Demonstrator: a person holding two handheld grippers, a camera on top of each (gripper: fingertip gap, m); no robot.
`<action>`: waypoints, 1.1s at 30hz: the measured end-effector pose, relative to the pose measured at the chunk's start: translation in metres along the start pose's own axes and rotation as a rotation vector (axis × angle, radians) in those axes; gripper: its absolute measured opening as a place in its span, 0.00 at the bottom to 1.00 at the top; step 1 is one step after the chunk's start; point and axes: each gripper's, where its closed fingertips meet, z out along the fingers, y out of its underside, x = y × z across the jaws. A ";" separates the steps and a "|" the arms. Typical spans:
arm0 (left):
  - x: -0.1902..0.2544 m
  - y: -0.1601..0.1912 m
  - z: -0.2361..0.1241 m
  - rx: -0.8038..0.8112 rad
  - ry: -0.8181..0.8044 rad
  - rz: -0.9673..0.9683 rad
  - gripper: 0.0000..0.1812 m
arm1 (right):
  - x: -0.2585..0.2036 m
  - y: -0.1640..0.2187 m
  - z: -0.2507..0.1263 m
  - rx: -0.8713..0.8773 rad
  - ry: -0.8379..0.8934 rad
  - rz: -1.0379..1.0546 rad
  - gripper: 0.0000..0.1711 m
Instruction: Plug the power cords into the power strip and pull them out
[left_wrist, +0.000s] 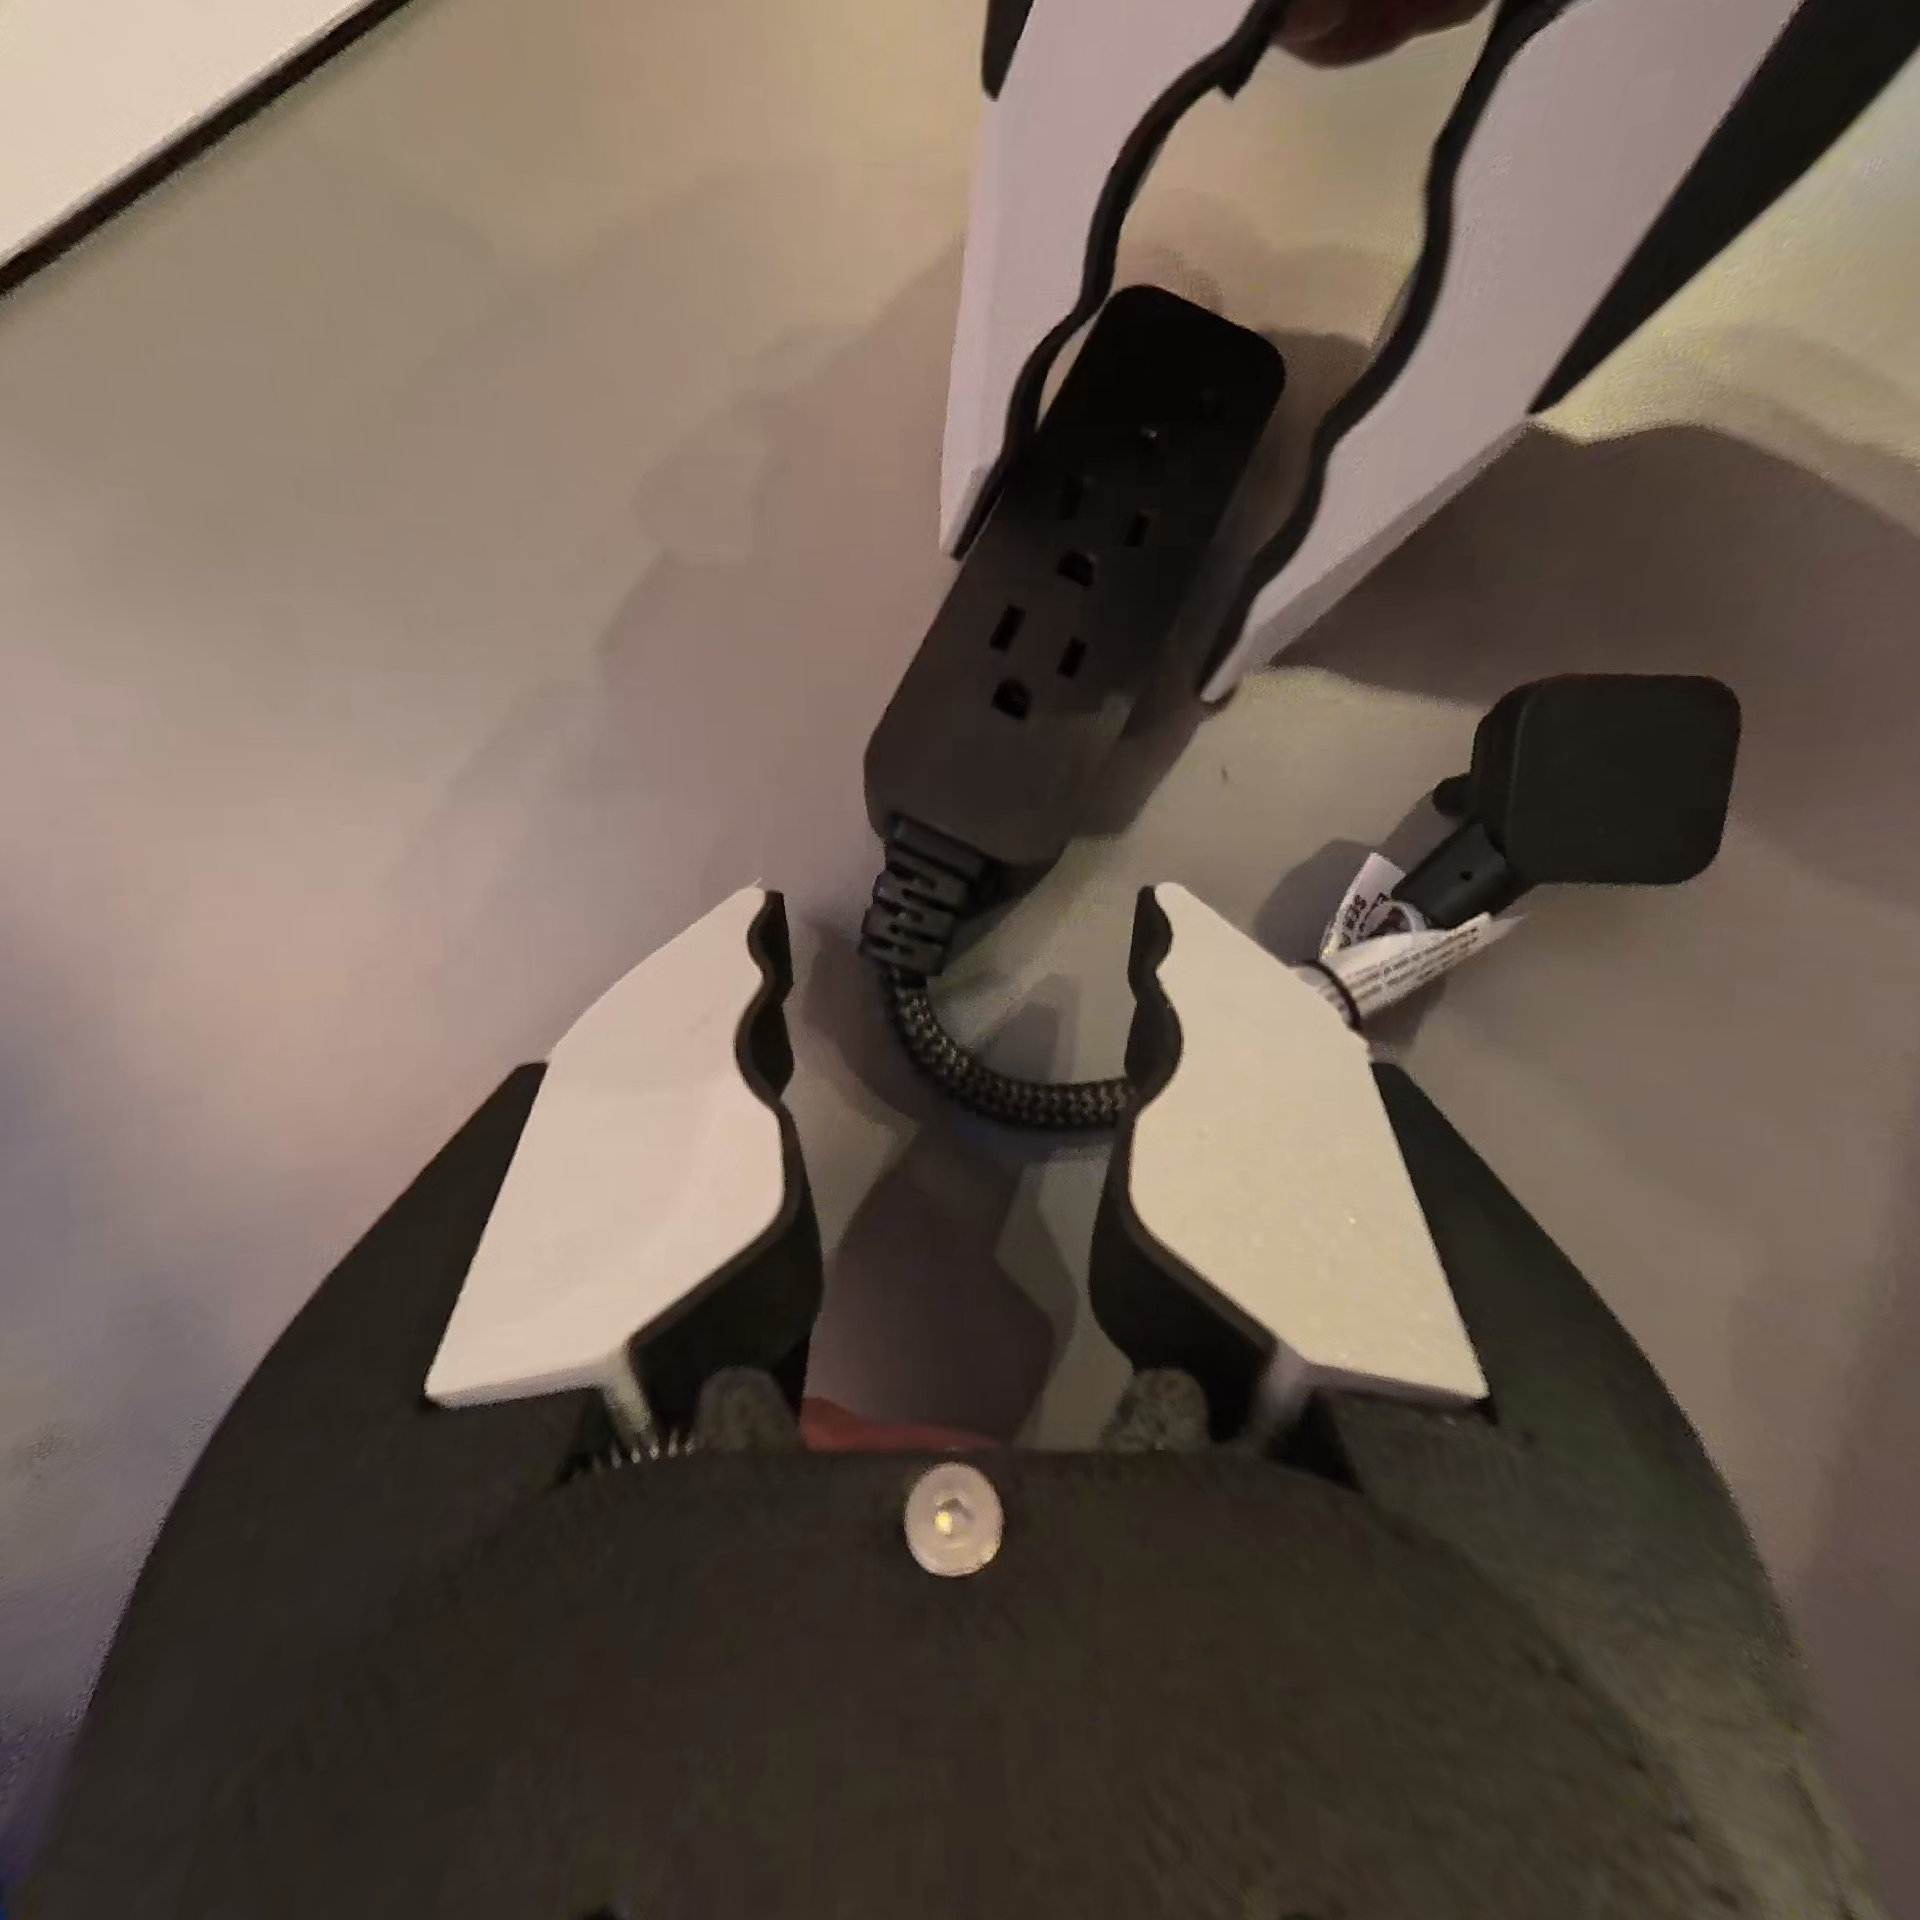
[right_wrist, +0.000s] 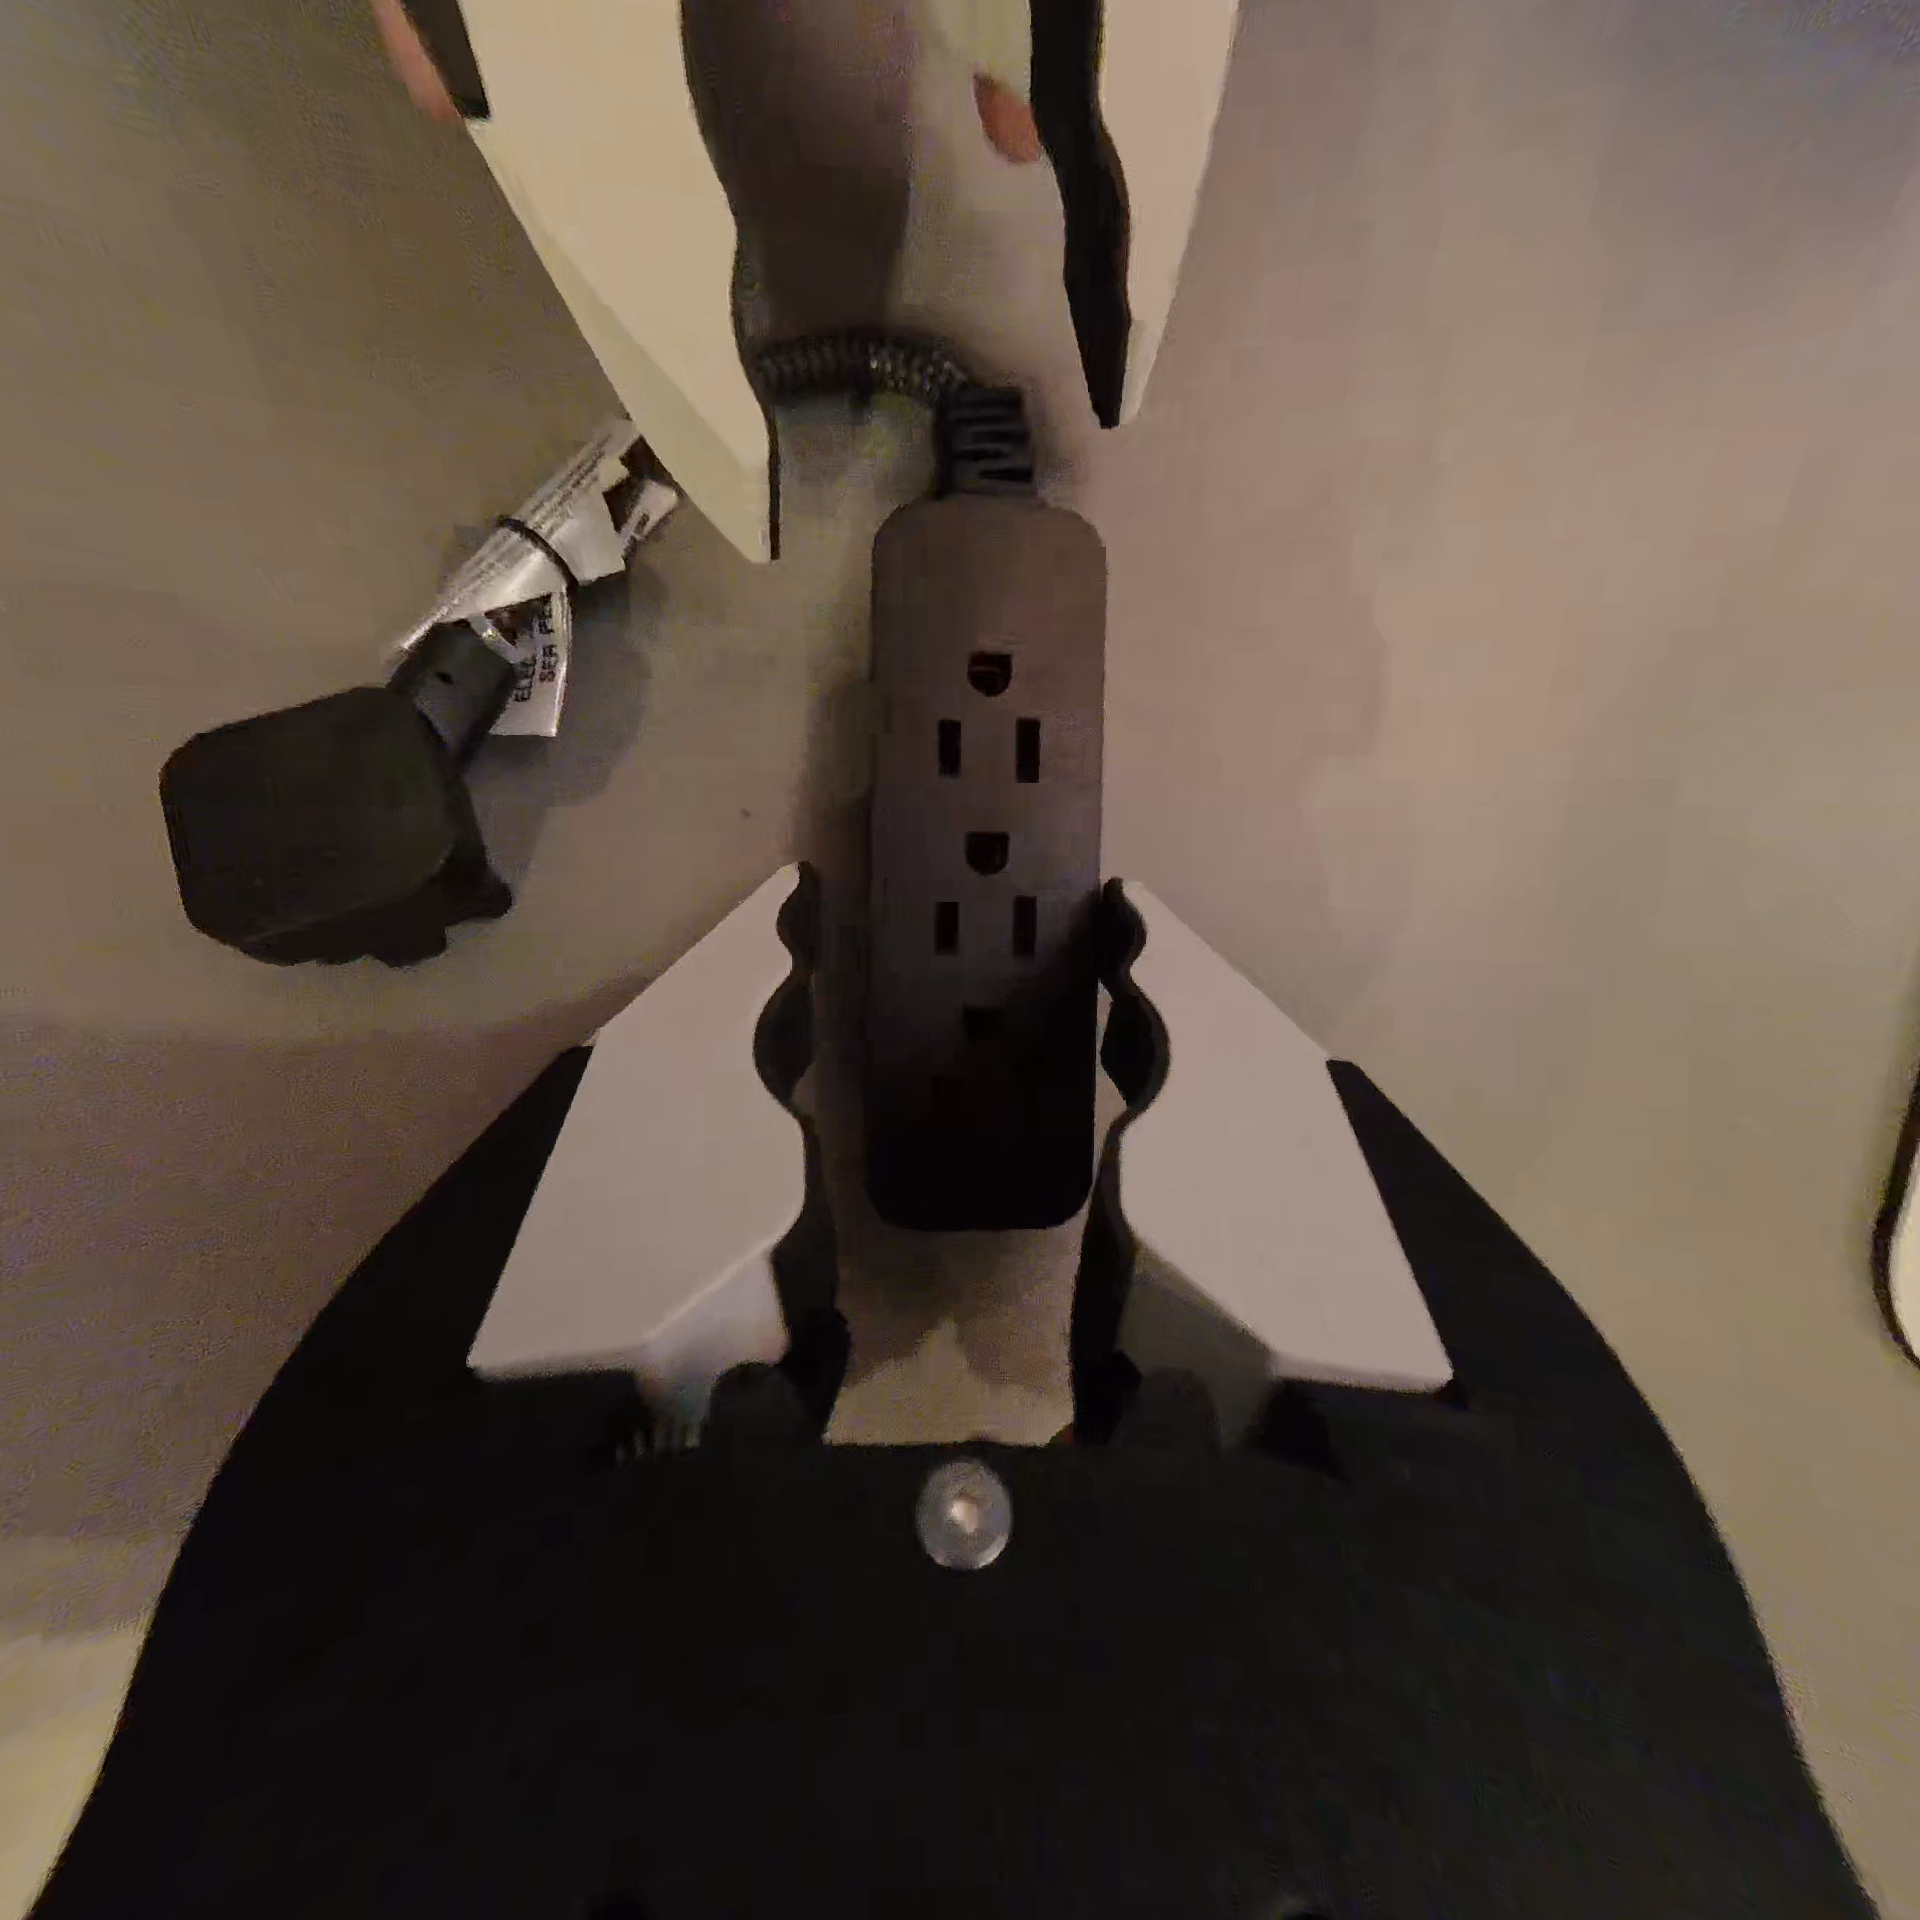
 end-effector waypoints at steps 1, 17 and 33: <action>0.000 0.003 -0.002 0.003 -0.004 -0.006 0.33 | 0.001 -0.002 0.002 0.019 -0.009 0.012 0.27; -0.017 0.026 -0.020 0.050 -0.062 -0.078 0.32 | 0.024 -0.001 -0.043 0.220 0.168 0.270 0.24; -0.016 0.018 -0.005 0.008 -0.091 0.027 0.31 | 0.059 0.035 -0.202 0.348 0.533 0.452 0.24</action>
